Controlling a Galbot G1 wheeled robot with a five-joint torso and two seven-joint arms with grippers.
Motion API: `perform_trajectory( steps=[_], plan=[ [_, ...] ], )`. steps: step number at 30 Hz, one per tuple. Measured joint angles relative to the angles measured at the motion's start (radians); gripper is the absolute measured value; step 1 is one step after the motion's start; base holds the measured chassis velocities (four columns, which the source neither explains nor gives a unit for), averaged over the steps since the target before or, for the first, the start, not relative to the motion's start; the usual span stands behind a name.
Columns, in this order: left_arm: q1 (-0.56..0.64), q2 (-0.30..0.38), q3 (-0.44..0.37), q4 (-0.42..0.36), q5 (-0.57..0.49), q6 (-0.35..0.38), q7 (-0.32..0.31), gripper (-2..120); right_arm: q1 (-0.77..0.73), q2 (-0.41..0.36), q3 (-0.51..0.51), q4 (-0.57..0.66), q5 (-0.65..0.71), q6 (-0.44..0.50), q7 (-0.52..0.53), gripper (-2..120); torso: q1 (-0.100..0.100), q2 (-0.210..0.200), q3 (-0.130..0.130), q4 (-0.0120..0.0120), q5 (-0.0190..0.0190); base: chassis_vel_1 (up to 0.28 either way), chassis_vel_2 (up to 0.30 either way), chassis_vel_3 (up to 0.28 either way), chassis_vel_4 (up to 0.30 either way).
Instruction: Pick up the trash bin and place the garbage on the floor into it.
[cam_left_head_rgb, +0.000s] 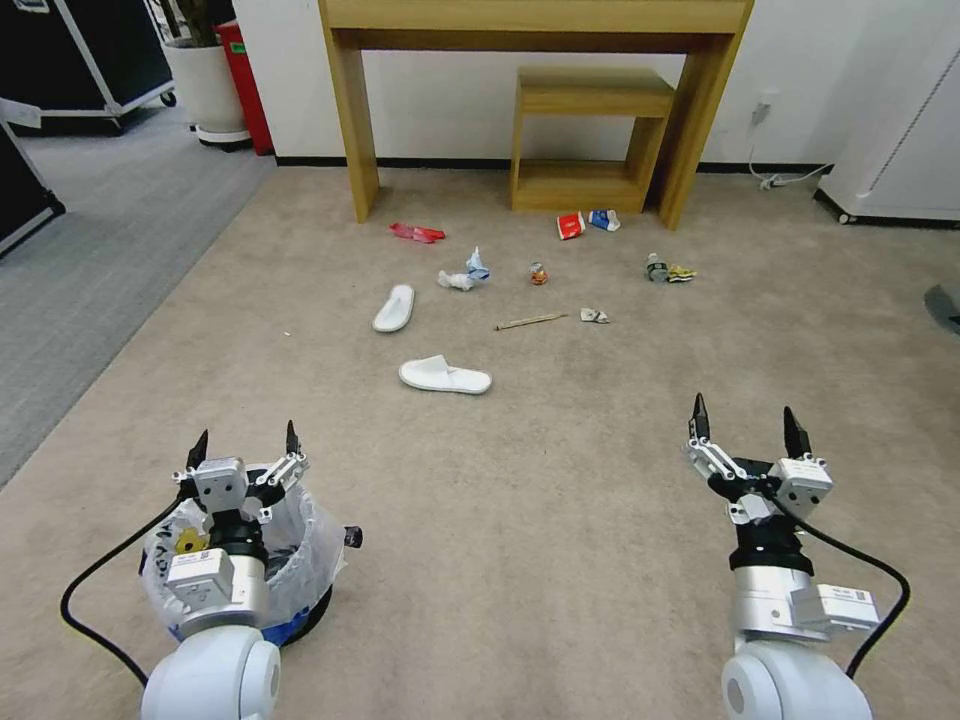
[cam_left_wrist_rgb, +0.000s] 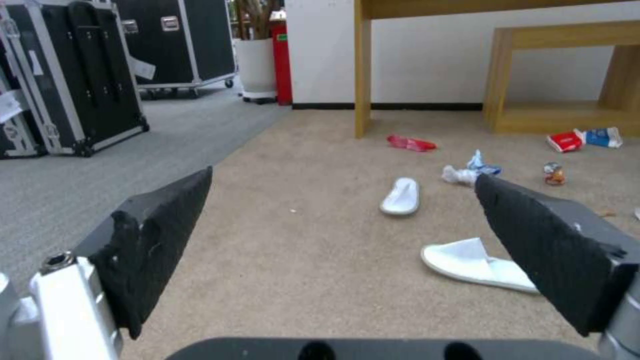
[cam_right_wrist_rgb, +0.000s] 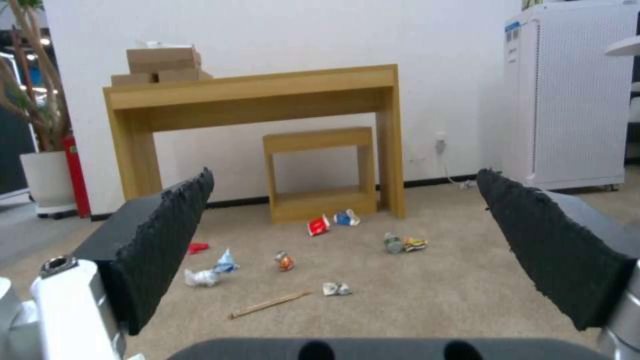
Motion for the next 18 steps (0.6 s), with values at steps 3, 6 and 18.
perform_trajectory(
  steps=[3, 6, 18],
  plan=[
    [0.0, 0.0, 0.0, 0.001, 0.0, 0.0, 0.0, 99, 0.0, 0.0, -0.001, -0.002, 0.0, 0.0, 0.0, 100, 0.0, 0.0, 0.0, 0.0, 0.0, 0.0, 0.0, 0.0, 0.0],
    [-0.001, -0.001, -0.001, 0.001, 0.0, -0.001, 0.0, 99, 0.001, 0.0, -0.001, -0.003, 0.0, 0.001, -0.002, 100, 0.0, 0.0, 0.0, 0.0, 0.0, 0.0, 0.0, 0.0, 0.0],
    [0.0, -0.001, -0.002, 0.002, 0.003, -0.003, 0.0, 100, 0.007, -0.003, 0.001, -0.007, 0.0, 0.001, -0.002, 100, 0.0, 0.0, 0.0, 0.0, 0.0, 0.0, 0.0, 0.0, 0.0]
  ],
)
